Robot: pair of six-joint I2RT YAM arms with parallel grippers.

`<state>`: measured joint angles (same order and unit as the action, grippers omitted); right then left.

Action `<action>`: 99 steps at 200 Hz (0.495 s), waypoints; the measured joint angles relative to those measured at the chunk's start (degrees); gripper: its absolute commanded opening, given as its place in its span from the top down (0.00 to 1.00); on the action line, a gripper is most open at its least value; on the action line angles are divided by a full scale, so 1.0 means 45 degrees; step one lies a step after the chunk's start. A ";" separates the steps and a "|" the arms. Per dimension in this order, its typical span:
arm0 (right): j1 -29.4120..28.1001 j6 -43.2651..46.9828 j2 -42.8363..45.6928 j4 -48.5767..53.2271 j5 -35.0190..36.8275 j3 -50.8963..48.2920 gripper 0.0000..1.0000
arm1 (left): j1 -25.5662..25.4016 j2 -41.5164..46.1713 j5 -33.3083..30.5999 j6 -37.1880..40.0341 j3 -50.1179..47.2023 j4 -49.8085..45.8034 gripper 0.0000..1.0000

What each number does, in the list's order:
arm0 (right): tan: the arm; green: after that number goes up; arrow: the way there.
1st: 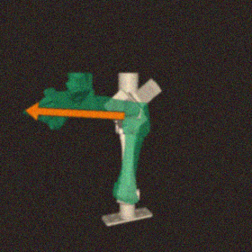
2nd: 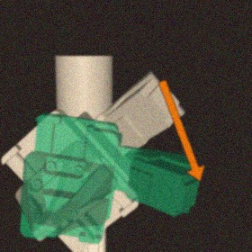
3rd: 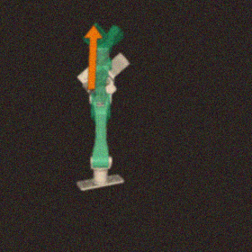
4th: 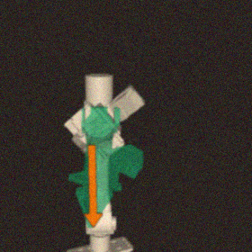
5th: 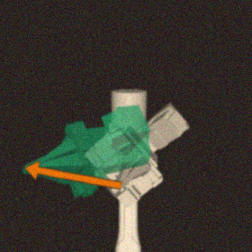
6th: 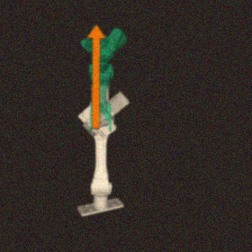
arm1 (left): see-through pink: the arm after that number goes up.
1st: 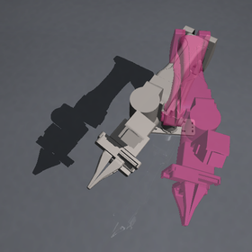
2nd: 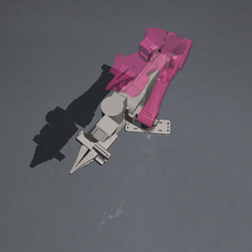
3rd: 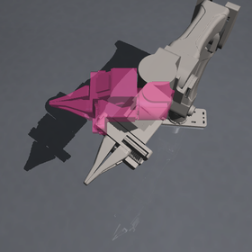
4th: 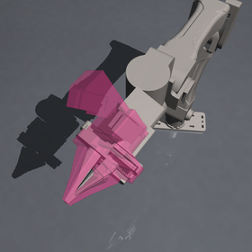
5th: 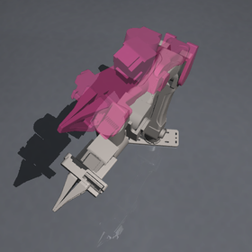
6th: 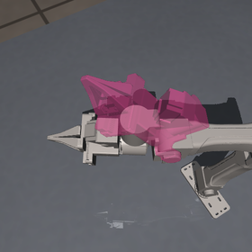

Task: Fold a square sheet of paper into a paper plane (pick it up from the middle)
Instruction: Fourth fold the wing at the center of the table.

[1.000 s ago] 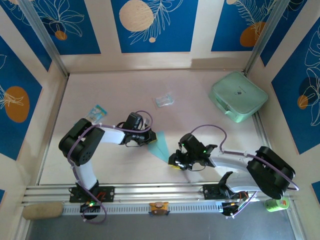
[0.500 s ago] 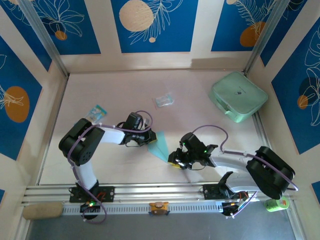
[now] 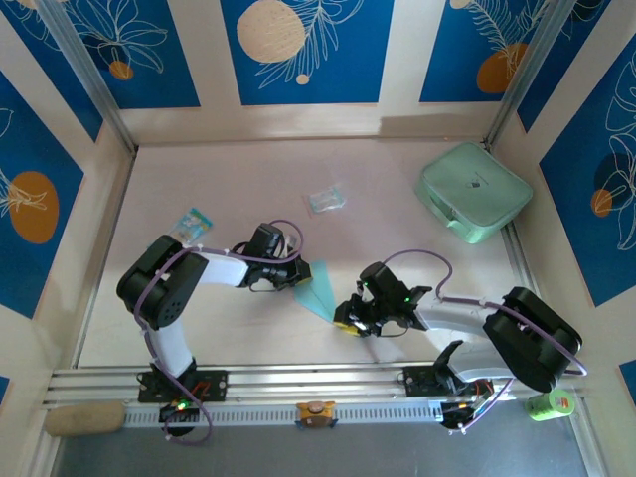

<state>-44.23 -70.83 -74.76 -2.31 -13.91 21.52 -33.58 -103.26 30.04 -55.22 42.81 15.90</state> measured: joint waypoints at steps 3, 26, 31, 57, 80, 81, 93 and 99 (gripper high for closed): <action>0.0005 -0.0005 0.0000 -0.0005 0.0000 0.0000 0.67 | 0.0000 0.0000 0.0005 0.0000 0.0000 0.0005 0.96; 0.0005 -0.0005 -0.0015 -0.0092 0.0000 -0.0015 0.67 | 0.0000 0.0000 0.0005 0.0000 0.0000 0.0000 0.96; 0.0005 -0.0005 -0.0015 -0.0151 -0.0005 -0.0034 0.67 | 0.0000 0.0000 0.0005 0.0000 0.0000 0.0000 0.96; 0.0024 -0.0044 0.0000 -0.0330 -0.0015 -0.0126 0.67 | 0.0000 0.0000 0.0005 0.0000 0.0000 0.0000 0.96; 0.0024 -0.0049 0.0073 -0.0563 -0.0005 -0.0262 0.67 | 0.0000 0.0000 0.0005 0.0000 0.0000 0.0000 0.96; 0.0024 -0.0049 0.0078 -0.0583 -0.0005 -0.0267 0.67 | 0.0000 0.0000 0.0005 0.0000 0.0000 0.0000 0.96; 0.0039 -0.0049 0.0131 -0.0685 -0.0005 -0.0340 0.68 | 0.0000 0.0000 0.0005 -0.0005 0.0000 0.0000 0.96; 0.0053 -0.0039 0.0160 -0.0821 0.0053 -0.0384 0.67 | 0.0000 0.0000 0.0000 0.0000 0.0000 0.0000 0.96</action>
<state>-43.99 -71.00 -74.04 -6.00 -13.67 19.79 -33.58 -103.26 30.04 -55.22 42.81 15.90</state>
